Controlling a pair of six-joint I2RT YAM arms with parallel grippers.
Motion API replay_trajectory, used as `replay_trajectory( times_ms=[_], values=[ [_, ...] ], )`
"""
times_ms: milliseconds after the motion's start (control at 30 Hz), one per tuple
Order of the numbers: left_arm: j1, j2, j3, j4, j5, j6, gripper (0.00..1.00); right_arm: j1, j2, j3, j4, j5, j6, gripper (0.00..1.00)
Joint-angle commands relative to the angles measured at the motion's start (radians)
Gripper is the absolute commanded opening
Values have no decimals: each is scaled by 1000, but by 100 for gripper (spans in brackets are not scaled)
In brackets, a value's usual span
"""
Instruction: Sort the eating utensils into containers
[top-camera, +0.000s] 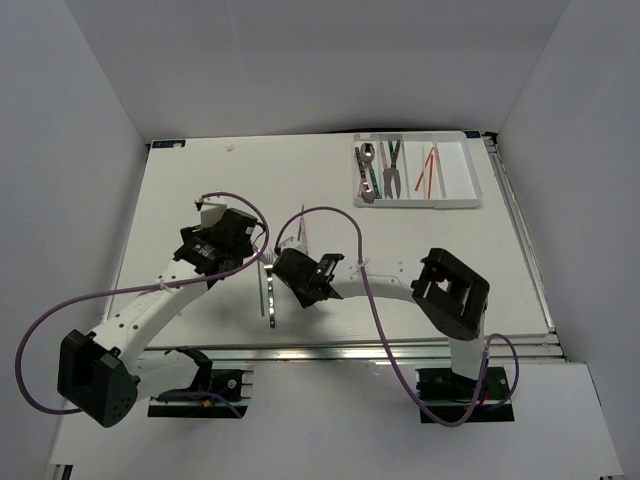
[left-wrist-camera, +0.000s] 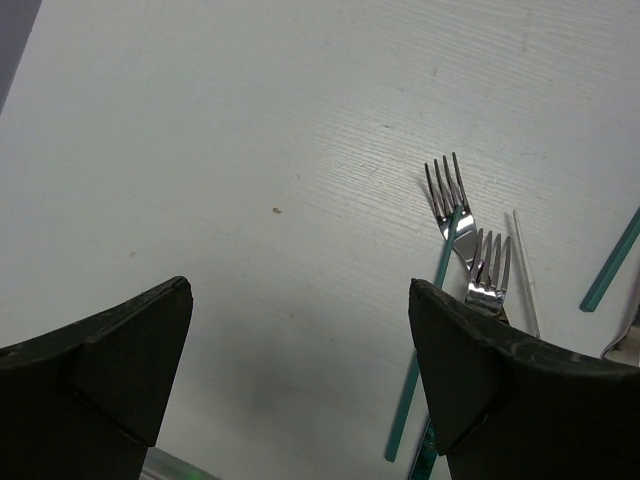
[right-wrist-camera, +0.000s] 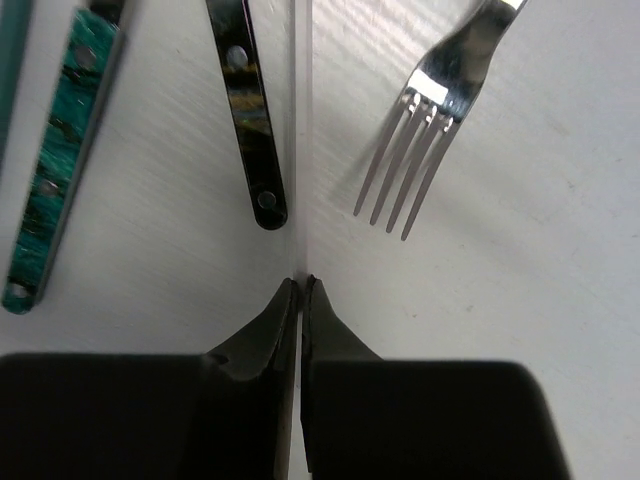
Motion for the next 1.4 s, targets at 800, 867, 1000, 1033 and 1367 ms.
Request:
replay_trajectory(
  times_ms=[800, 867, 1000, 1033, 1367],
  values=[
    [1, -26, -21, 33, 28, 22, 98, -886, 132, 501, 11, -35, -402, 0],
    [1, -16, -23, 30, 27, 22, 98, -946, 203, 642, -7, -47, -413, 0],
    [1, -6, -23, 32, 31, 23, 98, -1006, 383, 839, -43, -49, -435, 0],
    [1, -6, -23, 33, 33, 23, 98, -1014, 403, 859, -37, -54, -461, 0],
    [1, -2, -32, 61, 88, 26, 98, -1066, 431, 818, 26, -129, -450, 13]
  ],
)
